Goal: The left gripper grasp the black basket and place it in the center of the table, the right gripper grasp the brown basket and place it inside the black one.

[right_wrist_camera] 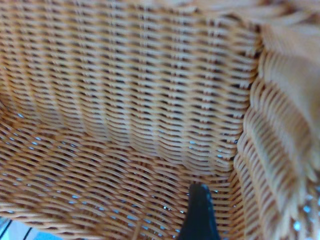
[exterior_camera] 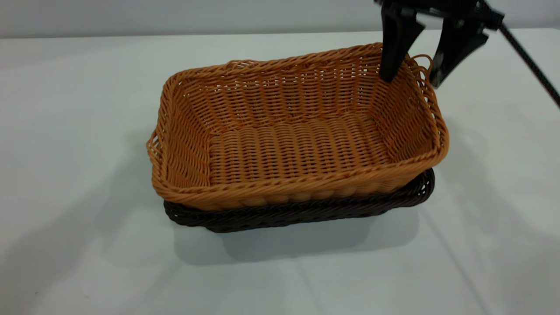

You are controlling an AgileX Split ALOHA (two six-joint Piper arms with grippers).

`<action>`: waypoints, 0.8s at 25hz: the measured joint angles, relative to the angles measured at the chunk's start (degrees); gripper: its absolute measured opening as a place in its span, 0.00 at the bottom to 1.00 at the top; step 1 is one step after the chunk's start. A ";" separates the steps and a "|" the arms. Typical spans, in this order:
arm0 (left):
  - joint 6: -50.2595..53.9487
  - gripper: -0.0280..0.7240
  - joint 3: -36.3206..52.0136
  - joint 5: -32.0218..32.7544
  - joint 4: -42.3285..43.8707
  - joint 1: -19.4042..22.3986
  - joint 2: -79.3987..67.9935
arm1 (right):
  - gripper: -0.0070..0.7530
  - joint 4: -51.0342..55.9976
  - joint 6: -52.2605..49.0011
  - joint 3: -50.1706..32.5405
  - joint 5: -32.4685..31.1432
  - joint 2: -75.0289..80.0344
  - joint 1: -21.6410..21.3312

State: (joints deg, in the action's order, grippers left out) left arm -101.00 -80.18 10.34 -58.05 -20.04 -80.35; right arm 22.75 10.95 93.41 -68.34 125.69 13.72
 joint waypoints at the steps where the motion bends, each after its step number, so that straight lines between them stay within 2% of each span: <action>1: 0.08 0.69 0.00 -0.22 0.00 0.00 0.69 | 0.67 -0.12 -0.15 0.07 -0.12 -1.13 0.00; 10: 10.31 0.69 4.56 -0.48 0.00 0.00 13.12 | 0.64 -2.97 -1.42 0.33 -1.63 -25.37 0.00; 16: 19.93 0.69 14.12 1.72 0.00 0.00 24.85 | 0.63 -6.94 -2.39 0.35 -3.21 -42.73 0.00; 20: 21.73 0.69 21.63 2.97 0.13 0.00 30.56 | 0.63 -6.41 -2.74 -0.72 -3.64 -51.40 0.00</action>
State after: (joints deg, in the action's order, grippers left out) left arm -79.27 -58.56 13.31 -57.91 -20.04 -49.79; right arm 16.34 8.21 92.70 -71.99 74.29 13.72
